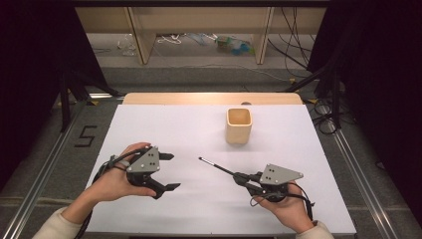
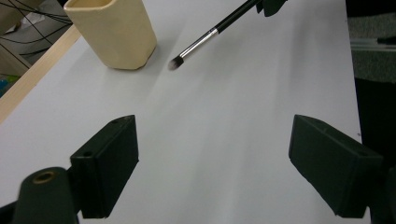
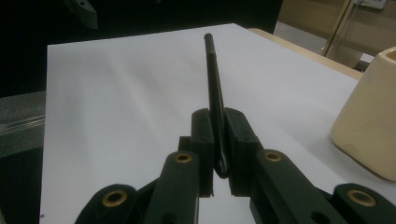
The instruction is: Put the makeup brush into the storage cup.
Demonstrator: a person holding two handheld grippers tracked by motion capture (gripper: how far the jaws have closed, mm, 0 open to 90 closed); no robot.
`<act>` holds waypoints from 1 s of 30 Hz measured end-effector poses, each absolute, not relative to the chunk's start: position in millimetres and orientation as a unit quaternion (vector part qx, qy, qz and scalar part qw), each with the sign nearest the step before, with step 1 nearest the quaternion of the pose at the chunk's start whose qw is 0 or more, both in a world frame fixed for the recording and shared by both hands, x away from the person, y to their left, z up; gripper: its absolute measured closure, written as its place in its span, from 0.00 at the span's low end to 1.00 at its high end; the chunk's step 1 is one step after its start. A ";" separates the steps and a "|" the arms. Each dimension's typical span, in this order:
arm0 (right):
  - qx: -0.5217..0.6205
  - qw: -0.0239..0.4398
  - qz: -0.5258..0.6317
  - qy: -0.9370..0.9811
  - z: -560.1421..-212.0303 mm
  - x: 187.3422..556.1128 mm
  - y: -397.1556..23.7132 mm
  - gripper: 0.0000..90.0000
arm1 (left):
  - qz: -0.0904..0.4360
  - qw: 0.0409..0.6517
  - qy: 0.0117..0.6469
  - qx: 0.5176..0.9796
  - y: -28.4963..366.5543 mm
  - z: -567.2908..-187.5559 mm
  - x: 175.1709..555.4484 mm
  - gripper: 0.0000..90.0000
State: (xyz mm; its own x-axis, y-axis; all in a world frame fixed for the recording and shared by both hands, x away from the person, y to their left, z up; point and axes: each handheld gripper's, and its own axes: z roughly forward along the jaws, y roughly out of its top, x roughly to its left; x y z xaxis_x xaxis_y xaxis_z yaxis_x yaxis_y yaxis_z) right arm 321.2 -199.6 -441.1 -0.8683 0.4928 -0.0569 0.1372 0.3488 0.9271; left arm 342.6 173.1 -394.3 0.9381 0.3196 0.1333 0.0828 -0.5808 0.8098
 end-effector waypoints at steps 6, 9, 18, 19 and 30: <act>0.198 0.168 0.544 0.798 -440.4 321.4 -201.6 0.93 | 0.129 0.480 0.155 0.854 180.7 -405.6 341.7 0.18; 0.200 0.167 0.550 0.793 -439.2 321.5 -203.3 0.93 | 0.123 0.497 0.174 0.841 181.9 -410.2 342.5 0.18; 0.214 0.177 0.596 0.753 -437.2 322.9 -207.6 0.93 | 0.111 0.525 0.194 0.821 178.3 -416.9 343.7 0.18; 0.217 0.171 0.597 0.753 -436.3 322.4 -208.7 0.93 | 0.106 0.530 0.200 0.817 177.4 -418.0 343.4 0.18; 0.226 0.168 0.618 0.734 -433.4 321.6 -210.8 0.93 | 0.111 0.551 0.214 0.799 175.3 -423.6 341.3 0.18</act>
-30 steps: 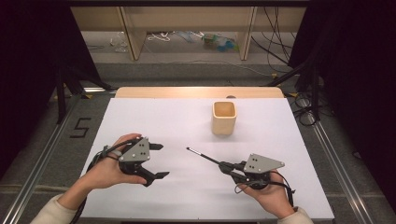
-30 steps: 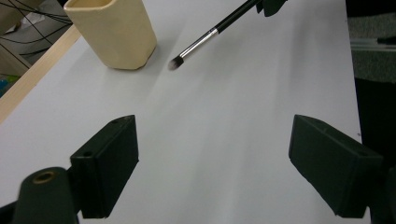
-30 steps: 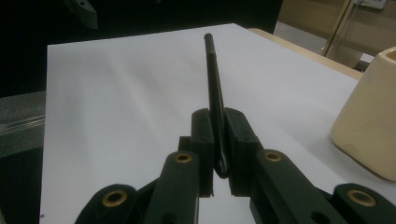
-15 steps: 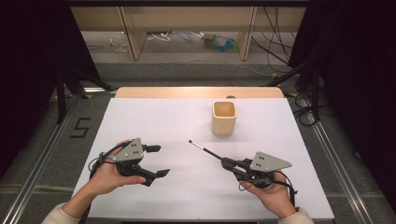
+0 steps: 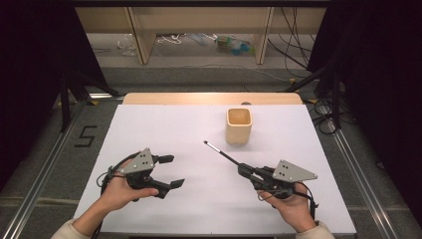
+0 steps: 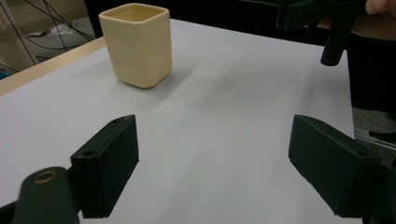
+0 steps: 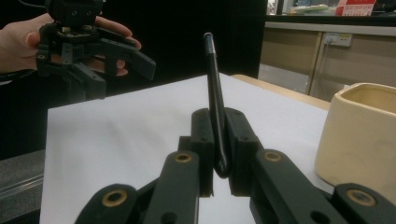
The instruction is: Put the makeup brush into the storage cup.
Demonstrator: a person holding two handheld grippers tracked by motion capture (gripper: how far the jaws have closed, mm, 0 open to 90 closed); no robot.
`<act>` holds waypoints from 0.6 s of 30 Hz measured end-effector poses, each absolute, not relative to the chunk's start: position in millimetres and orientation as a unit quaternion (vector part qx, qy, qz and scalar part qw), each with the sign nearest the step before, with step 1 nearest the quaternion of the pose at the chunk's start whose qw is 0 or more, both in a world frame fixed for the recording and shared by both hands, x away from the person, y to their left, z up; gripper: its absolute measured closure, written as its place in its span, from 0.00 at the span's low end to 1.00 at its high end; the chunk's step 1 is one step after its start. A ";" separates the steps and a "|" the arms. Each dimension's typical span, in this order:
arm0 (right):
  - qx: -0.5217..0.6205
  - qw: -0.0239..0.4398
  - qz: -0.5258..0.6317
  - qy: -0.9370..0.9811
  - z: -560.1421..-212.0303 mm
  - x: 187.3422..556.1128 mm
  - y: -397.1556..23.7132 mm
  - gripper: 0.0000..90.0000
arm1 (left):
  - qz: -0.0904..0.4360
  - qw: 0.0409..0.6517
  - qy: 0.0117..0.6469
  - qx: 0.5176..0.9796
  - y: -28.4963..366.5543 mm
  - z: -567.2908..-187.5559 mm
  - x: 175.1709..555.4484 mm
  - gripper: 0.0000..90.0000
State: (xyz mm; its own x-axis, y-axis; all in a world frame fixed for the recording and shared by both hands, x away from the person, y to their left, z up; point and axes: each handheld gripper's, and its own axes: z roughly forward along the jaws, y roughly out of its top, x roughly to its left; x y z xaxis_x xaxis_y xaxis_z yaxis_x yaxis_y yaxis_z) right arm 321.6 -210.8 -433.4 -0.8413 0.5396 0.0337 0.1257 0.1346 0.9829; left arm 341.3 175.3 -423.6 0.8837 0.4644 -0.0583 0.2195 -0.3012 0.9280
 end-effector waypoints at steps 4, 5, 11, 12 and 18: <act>0.231 0.159 0.618 0.735 -432.3 320.8 -211.5 0.93 | 0.118 0.558 0.219 0.791 176.3 -424.6 342.5 0.18; 0.232 0.161 0.616 0.735 -431.9 320.7 -212.0 0.93 | 0.118 0.560 0.219 0.791 175.9 -424.8 342.3 0.18; 0.226 0.180 0.624 0.726 -430.4 323.3 -213.0 0.93 | 0.116 0.575 0.223 0.779 172.1 -422.9 342.2 0.19; 0.226 0.181 0.628 0.723 -430.4 323.8 -212.6 0.93 | 0.110 0.576 0.231 0.776 170.7 -422.9 341.4 0.19; 0.237 0.164 0.630 0.721 -430.0 322.2 -210.6 0.93 | 0.103 0.593 0.227 0.766 162.2 -418.7 345.0 0.20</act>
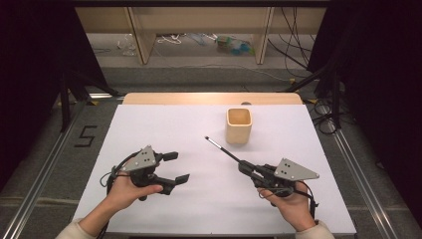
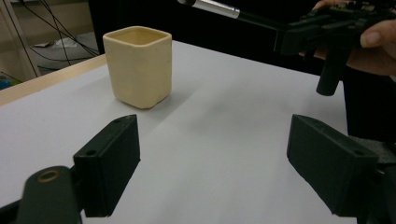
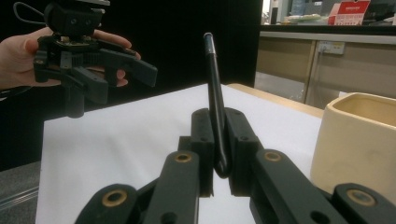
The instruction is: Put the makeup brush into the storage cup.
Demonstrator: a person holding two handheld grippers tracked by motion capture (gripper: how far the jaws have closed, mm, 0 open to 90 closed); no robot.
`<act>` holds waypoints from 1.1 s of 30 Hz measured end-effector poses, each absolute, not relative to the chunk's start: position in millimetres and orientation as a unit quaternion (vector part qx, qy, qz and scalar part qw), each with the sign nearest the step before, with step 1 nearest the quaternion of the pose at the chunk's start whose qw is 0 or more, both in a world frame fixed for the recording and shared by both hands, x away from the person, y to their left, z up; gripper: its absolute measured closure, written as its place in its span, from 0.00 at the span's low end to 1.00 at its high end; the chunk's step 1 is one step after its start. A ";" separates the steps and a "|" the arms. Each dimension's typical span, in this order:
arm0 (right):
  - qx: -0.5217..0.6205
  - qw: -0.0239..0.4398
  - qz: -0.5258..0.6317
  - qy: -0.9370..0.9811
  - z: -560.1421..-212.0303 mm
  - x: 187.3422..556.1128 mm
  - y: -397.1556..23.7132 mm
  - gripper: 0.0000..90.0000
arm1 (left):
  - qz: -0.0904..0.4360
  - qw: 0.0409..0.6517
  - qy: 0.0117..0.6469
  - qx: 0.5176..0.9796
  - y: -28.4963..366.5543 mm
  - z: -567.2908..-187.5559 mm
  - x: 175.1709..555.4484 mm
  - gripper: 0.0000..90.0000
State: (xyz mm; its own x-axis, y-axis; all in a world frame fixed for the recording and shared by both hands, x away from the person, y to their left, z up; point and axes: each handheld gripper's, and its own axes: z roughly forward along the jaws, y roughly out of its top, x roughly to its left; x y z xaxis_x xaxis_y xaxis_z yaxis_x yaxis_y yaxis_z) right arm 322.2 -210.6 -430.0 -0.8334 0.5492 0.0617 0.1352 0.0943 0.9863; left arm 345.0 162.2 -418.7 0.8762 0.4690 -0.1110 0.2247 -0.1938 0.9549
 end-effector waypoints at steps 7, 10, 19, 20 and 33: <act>0.223 0.180 0.631 0.721 -429.6 324.4 -208.2 0.93 | 0.094 0.608 0.235 0.752 151.0 -415.7 347.4 0.20; 0.227 0.177 0.634 0.718 -430.1 323.4 -205.7 0.93 | 0.091 0.609 0.232 0.753 144.3 -415.0 349.4 0.21; 0.227 0.160 0.641 0.716 -428.9 321.8 -204.3 0.93 | 0.078 0.623 0.230 0.744 122.9 -407.8 355.9 0.23; 0.227 0.160 0.641 0.715 -429.1 321.9 -204.4 0.93 | 0.077 0.623 0.227 0.745 121.0 -407.2 356.6 0.23; 0.219 0.170 0.644 0.713 -428.0 323.5 -204.1 0.93 | 0.058 0.645 0.239 0.723 107.1 -406.6 365.2 0.29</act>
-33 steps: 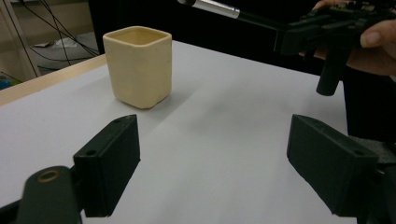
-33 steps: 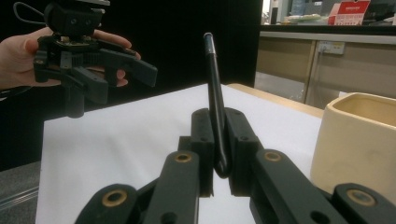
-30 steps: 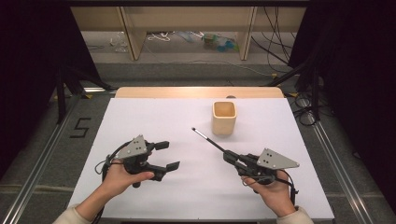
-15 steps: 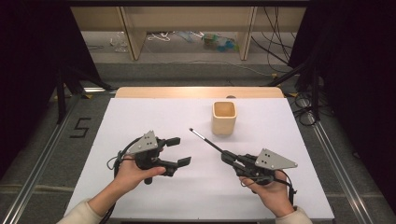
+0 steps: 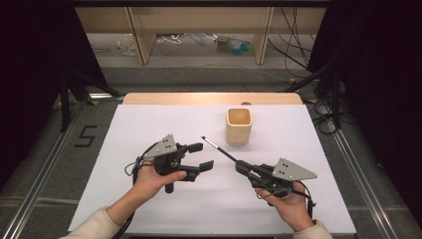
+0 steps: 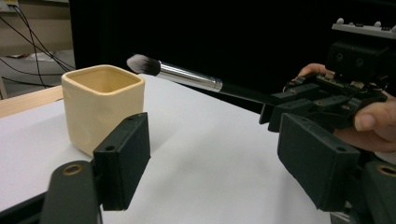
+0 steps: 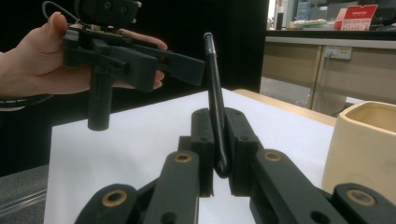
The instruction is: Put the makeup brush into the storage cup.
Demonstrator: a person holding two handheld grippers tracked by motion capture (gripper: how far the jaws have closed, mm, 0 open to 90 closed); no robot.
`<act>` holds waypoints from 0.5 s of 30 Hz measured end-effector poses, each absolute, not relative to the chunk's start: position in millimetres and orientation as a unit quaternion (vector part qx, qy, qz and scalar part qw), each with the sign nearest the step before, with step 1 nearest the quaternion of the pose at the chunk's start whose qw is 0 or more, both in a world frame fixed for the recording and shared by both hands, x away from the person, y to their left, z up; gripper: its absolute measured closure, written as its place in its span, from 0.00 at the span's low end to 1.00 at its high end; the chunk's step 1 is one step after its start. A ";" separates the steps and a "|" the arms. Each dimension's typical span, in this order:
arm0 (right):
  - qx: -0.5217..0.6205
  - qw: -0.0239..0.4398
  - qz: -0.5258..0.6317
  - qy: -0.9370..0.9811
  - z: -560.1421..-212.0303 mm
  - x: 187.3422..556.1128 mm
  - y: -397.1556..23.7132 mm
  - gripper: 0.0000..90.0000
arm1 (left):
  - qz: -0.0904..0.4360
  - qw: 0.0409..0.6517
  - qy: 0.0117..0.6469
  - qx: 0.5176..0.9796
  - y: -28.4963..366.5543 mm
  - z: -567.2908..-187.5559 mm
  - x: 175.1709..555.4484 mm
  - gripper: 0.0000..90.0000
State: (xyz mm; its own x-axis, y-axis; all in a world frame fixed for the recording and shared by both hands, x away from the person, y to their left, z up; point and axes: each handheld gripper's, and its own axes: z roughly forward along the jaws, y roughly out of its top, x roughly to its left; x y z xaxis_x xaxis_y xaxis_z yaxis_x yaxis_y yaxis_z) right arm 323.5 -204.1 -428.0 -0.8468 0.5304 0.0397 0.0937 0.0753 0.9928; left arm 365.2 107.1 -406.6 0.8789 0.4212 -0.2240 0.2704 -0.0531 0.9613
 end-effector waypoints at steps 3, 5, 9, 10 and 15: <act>0.217 0.173 0.640 0.717 -427.5 323.4 -204.3 0.93 | 0.054 0.646 0.242 0.722 103.8 -407.3 366.1 0.29; 0.215 0.170 0.645 0.713 -428.3 324.1 -203.6 0.93 | 0.051 0.648 0.239 0.721 101.6 -407.5 366.9 0.29; 0.213 0.170 0.646 0.713 -427.9 324.3 -203.6 0.93 | 0.047 0.652 0.238 0.718 98.2 -407.5 367.2 0.30; 0.218 0.176 0.644 0.712 -427.9 323.7 -203.1 0.93 | 0.041 0.656 0.238 0.715 95.7 -407.5 367.3 0.30; 0.220 0.177 0.646 0.710 -428.0 323.2 -202.2 0.93 | 0.035 0.660 0.246 0.709 93.5 -406.2 368.0 0.33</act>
State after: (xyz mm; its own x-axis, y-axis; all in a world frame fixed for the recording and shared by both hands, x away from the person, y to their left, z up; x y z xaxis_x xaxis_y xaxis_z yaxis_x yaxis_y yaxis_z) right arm 323.2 -202.2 -428.0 -0.8408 0.5404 0.0331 0.0838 0.0695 0.9941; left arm 368.0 93.5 -406.2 0.8766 0.3947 -0.2753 0.3027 -0.0075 0.9531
